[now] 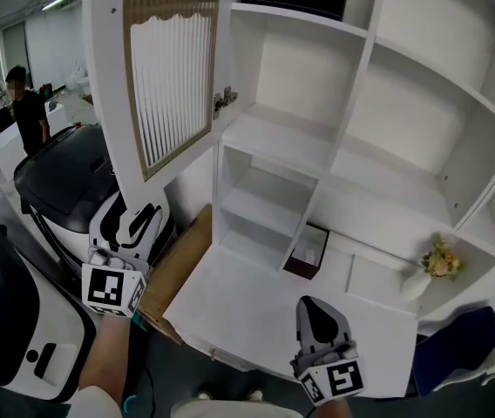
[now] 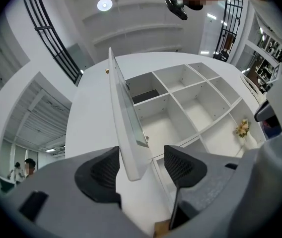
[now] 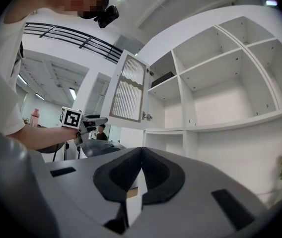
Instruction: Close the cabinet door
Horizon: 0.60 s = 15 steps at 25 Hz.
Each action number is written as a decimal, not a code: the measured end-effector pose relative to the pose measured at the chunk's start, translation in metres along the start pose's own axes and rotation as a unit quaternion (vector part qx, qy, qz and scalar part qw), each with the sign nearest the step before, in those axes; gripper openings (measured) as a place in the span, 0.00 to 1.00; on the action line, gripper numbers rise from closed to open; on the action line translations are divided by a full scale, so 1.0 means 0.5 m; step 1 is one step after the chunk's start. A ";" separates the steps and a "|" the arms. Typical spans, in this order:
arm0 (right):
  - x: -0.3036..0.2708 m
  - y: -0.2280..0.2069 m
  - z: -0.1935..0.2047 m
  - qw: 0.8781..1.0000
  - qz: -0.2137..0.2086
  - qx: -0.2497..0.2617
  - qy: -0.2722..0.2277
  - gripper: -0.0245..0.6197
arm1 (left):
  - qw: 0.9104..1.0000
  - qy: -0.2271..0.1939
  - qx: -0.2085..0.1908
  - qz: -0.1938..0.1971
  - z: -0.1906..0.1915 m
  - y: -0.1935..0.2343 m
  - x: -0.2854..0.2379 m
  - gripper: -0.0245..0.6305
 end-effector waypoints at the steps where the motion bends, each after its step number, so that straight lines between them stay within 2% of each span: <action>1: -0.003 -0.004 -0.002 1.000 0.001 0.000 -0.001 0.04 | 1.000 -0.002 -0.001 -0.002 -0.002 0.003 -0.007 0.46; 8: -0.026 -0.013 -0.004 1.000 -0.002 -0.002 -0.005 0.04 | 1.000 -0.014 -0.015 -0.012 -0.016 0.013 -0.025 0.43; 15: -0.046 0.002 -0.008 1.000 -0.015 0.001 -0.004 0.04 | 1.000 -0.016 -0.019 -0.013 -0.017 0.028 -0.020 0.24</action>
Point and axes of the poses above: the fingertips, and each gripper's own axes: x backward along the fingers, y to its left, z out of its underside, the point moved 4 cm from there along x, backward along the fingers, and after that the axes turned 9 degrees about y, right-handed, at the moved point
